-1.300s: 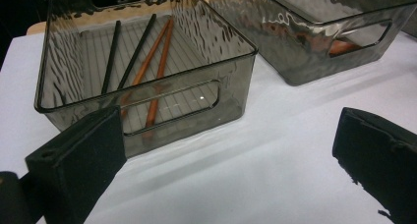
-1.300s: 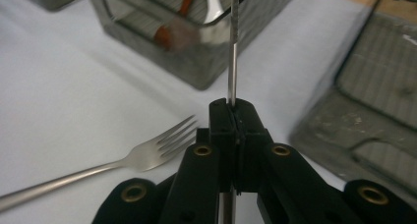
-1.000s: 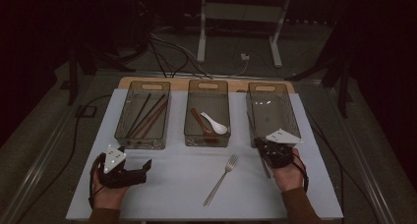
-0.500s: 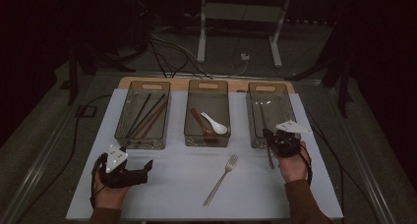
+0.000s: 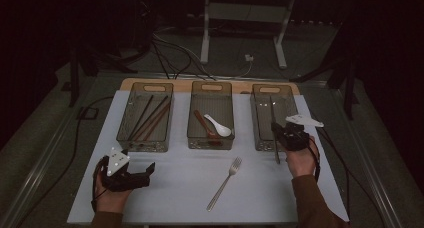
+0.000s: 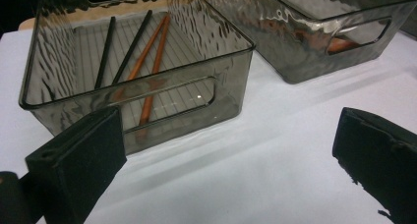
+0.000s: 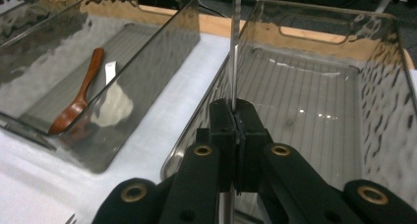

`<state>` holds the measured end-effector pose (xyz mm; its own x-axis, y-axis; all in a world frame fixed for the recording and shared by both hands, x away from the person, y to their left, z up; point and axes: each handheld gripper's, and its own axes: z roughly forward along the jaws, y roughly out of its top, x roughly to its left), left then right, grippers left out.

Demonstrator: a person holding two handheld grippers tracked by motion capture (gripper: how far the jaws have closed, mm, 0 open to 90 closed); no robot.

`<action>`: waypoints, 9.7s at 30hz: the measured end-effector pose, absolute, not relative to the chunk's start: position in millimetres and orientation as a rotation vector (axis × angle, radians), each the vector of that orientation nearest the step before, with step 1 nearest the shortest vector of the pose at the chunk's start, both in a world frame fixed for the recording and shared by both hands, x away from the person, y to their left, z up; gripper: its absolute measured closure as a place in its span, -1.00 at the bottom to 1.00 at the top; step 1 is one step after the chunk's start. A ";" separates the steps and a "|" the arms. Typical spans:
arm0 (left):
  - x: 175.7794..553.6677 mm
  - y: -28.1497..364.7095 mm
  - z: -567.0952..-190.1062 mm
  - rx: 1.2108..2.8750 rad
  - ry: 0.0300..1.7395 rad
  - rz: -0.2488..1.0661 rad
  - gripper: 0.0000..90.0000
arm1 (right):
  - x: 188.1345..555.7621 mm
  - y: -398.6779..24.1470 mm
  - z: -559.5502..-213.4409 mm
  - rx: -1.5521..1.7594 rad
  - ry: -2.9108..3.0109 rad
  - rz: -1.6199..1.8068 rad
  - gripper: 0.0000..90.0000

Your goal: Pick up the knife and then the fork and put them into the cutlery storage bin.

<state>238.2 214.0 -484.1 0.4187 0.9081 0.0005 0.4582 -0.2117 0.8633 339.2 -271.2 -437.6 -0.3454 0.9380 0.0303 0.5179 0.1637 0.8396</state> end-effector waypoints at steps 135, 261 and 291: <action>238.5 206.3 -486.1 1.853 1.162 0.660 -0.98 | 338.1 -263.3 -440.6 1.281 2.122 1.062 -0.93; 250.8 47.0 -513.4 2.111 0.738 0.103 0.76 | 318.2 -220.8 -448.7 1.323 2.260 1.554 0.99; 252.0 38.5 -509.7 1.958 0.879 0.146 0.98 | 305.2 -189.0 -483.5 1.449 2.394 1.676 0.72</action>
<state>252.0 38.5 -509.7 0.7342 0.6328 -0.2459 0.5189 -0.2895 0.8043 305.2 -189.0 -483.5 -0.5996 0.5884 0.5425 0.7111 0.0806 0.6985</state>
